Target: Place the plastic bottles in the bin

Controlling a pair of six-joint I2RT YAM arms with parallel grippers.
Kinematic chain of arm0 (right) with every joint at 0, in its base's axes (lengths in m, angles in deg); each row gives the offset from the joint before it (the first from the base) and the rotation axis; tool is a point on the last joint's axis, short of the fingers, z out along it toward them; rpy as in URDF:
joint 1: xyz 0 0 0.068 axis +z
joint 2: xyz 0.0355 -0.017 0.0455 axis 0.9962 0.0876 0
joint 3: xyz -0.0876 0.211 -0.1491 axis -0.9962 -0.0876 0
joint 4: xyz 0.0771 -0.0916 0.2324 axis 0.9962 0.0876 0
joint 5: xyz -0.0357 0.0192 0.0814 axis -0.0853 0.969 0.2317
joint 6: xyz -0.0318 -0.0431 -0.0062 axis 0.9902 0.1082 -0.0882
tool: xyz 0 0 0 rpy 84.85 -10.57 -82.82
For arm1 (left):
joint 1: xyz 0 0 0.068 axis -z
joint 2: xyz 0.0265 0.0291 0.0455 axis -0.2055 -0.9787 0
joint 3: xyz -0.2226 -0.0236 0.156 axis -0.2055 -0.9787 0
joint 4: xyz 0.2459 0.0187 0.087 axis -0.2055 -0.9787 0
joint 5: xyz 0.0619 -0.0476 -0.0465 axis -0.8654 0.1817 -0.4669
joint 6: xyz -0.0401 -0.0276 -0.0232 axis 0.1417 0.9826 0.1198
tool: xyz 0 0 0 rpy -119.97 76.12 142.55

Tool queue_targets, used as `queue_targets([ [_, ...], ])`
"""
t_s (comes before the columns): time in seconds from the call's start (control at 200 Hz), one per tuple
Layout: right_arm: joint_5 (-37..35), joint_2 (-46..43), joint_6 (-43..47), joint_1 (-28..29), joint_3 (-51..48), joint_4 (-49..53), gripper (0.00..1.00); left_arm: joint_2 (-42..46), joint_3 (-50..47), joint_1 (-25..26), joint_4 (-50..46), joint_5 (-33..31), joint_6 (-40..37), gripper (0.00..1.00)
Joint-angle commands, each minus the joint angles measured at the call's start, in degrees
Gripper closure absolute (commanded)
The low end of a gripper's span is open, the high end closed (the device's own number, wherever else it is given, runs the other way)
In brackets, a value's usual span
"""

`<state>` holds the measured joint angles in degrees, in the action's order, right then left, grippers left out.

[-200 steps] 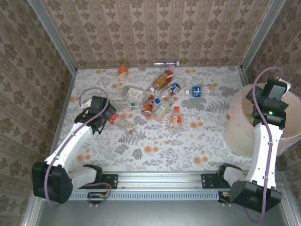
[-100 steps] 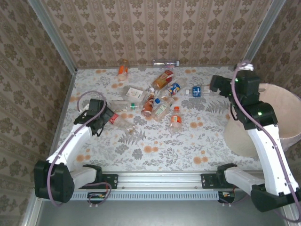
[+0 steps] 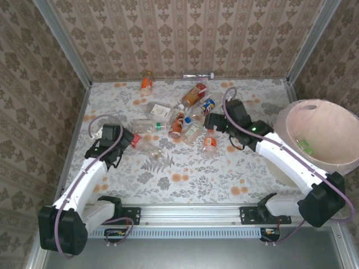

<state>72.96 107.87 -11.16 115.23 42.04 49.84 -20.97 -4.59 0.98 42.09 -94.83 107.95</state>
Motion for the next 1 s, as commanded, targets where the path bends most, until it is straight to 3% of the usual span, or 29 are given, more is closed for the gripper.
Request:
queue_targets([
  [0.0, -3.64, 1.73, -9.73, 1.35, -3.91, -7.14, 0.00, 1.28, -1.36, -0.79, 0.70, 0.84, -0.38, 0.00],
  [0.14, -3.36, 7.25, -11.75, 2.06, -6.73, -9.35, 0.01, 1.40, -2.09, -1.33, 1.51, 1.64, 0.16, 0.00],
  [0.3, -2.02, 13.34, -13.16, 2.17, -8.64, -12.79, 0.10, 1.43, -2.27, -1.69, 1.04, 2.49, 1.06, 0.00],
  [0.45, -0.54, 18.38, -12.94, 2.26, -8.05, -12.14, 0.12, 1.29, -2.80, -2.21, 0.63, 3.21, 1.85, 0.00],
  [0.735, 0.68, 22.95, -12.14, 2.35, -8.34, -15.81, 0.17, -0.48, -2.71, -3.14, 0.95, 6.39, 2.89, 0.00],
  [0.895, -2.61, 24.65, -11.19, 2.36, -7.91, -14.42, 0.21, -1.09, -2.28, -3.26, 2.56, 8.70, 0.90, 0.00],
  [0.995, -3.29, 24.82, -10.77, 2.40, -8.82, -14.27, 0.28, -1.19, -2.14, -3.26, 2.89, 9.06, 0.80, 0.00],
])
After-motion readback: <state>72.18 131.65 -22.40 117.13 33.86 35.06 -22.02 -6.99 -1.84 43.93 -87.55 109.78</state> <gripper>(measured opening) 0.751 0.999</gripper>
